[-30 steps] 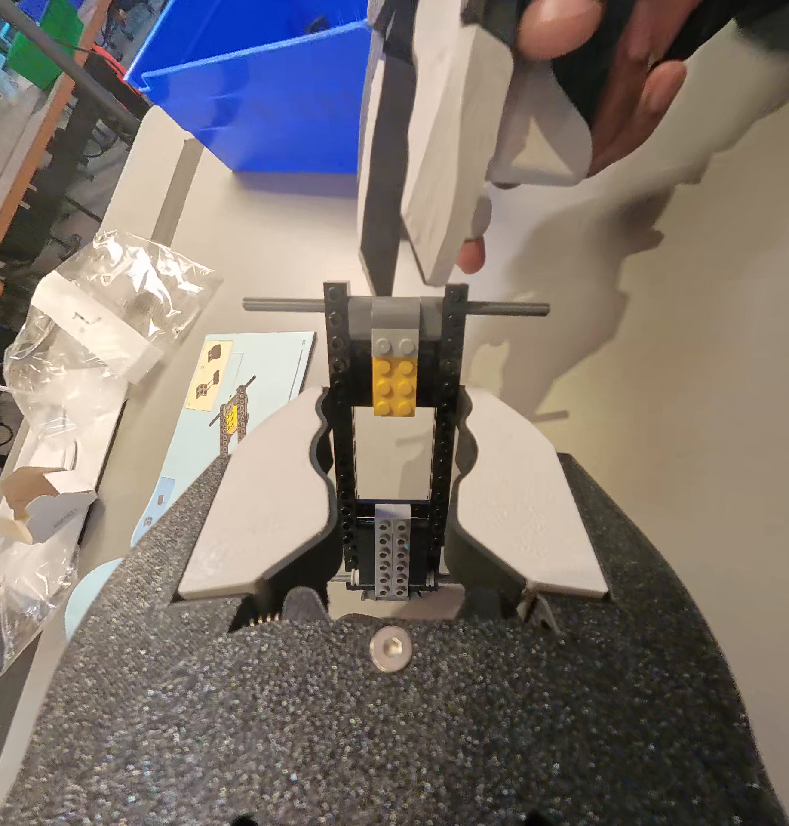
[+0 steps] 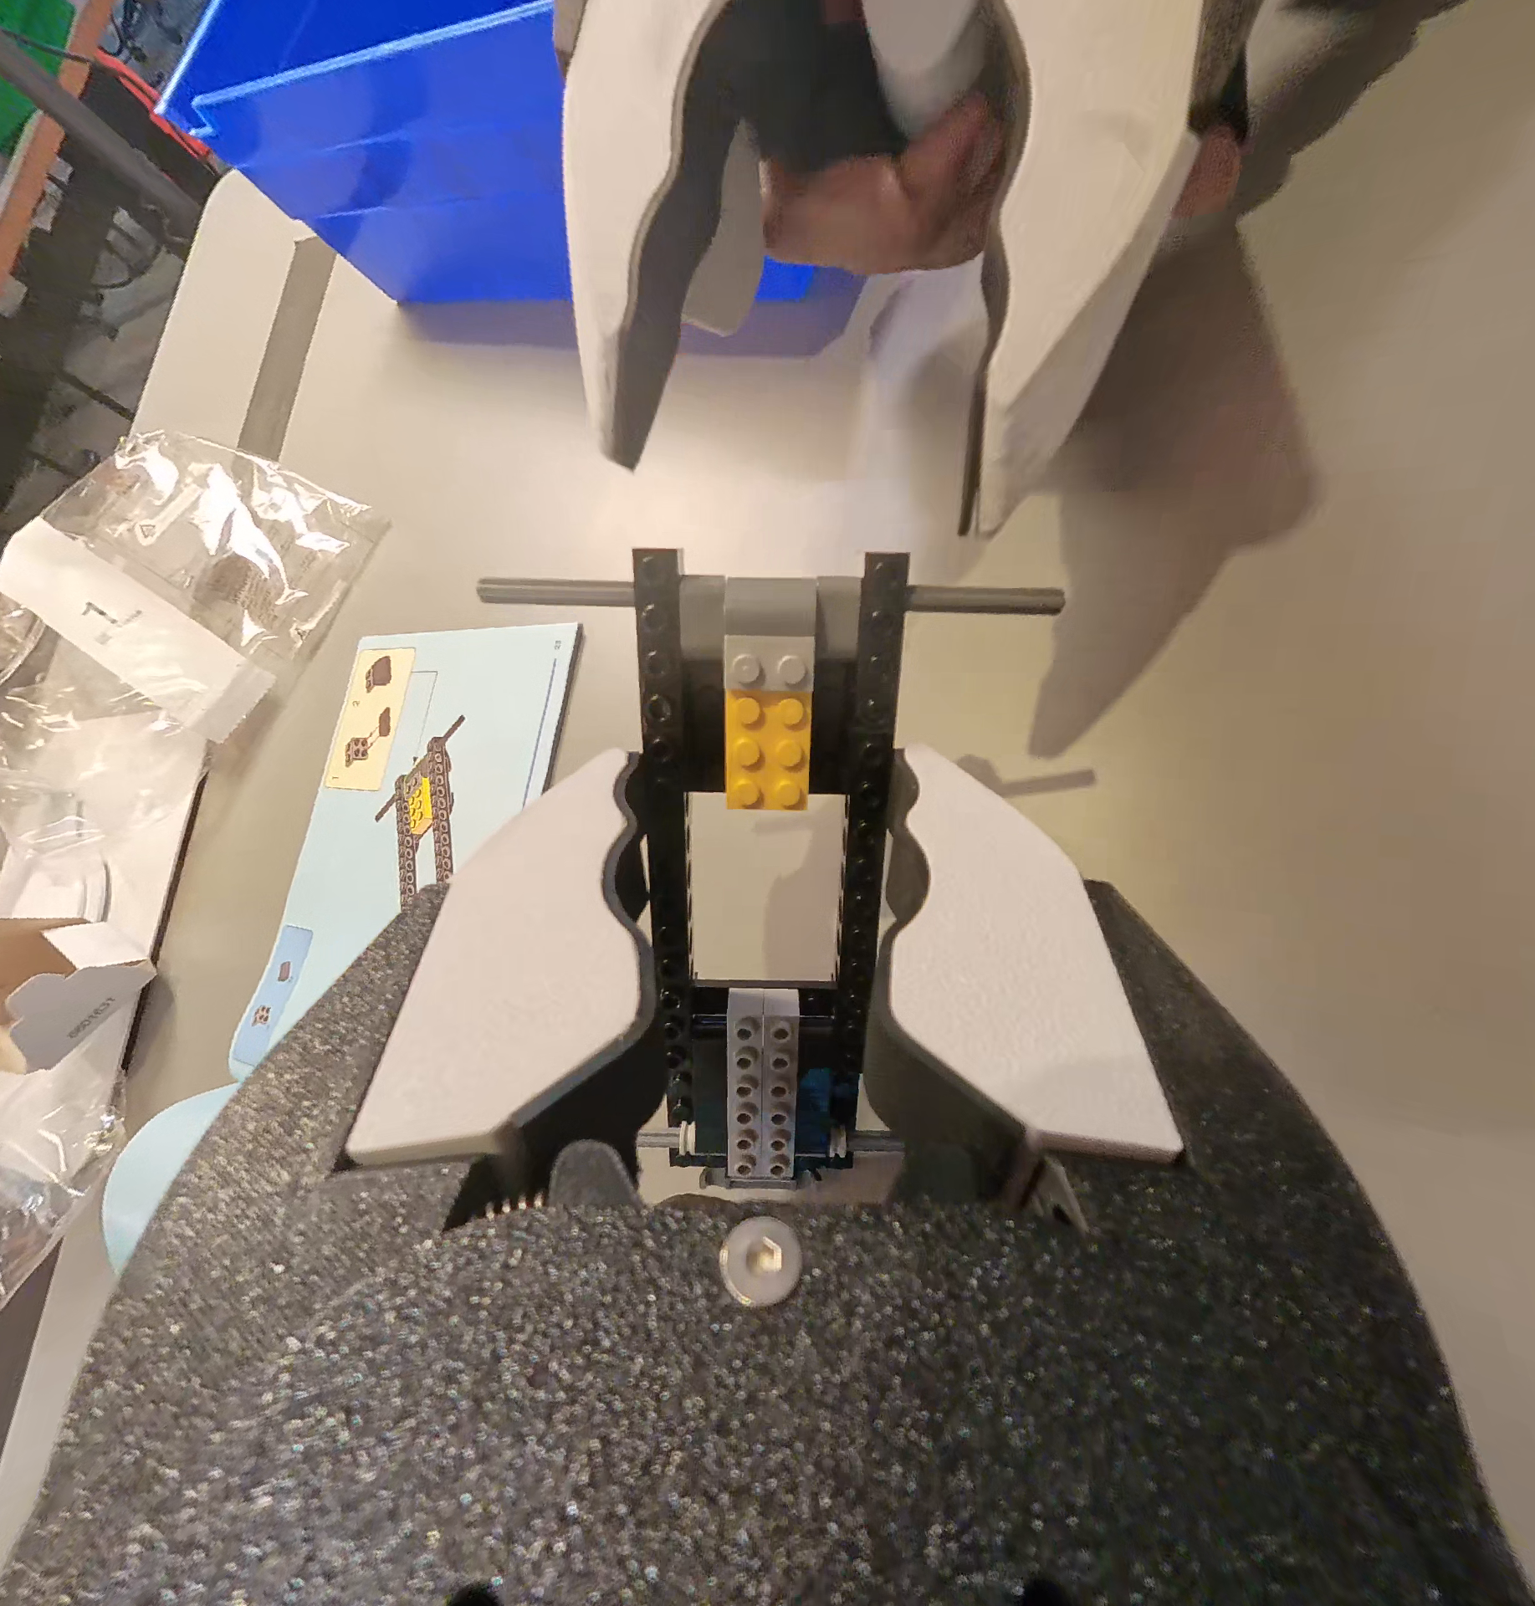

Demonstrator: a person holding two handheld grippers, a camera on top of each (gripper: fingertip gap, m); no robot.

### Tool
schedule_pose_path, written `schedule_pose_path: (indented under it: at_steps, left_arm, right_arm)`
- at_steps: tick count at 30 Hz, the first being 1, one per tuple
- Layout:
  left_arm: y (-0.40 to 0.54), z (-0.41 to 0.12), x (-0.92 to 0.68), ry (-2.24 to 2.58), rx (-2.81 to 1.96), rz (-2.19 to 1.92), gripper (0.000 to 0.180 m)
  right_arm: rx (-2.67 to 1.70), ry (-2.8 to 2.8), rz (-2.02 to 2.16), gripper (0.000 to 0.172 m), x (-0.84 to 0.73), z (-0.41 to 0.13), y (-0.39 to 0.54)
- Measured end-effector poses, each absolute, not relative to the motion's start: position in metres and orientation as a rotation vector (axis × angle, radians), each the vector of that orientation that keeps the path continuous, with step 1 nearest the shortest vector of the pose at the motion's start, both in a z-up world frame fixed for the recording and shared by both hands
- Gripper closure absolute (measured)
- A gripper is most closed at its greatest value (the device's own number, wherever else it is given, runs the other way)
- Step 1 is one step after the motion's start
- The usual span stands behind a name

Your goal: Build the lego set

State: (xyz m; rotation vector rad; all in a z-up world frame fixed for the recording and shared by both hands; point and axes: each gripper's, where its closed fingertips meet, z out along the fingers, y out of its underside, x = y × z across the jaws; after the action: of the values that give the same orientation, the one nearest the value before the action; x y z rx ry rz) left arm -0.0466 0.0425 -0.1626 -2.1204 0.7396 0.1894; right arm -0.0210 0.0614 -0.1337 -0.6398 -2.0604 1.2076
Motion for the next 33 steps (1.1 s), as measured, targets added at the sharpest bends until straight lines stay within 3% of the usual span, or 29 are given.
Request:
schedule_pose_path:
  at_steps: [10,33]
  left_arm:
    - [0.040,-0.168,-0.039,0.819,-2.131,0.214,0.127]
    - [0.038,-0.168,-0.035,0.855,-2.124,0.208,0.128]
  right_arm:
    - [-0.496,-2.096,1.147,0.123,-0.020,-0.136,0.047]
    - [-0.521,-2.141,1.185,0.123,-0.019,-0.146,0.046]
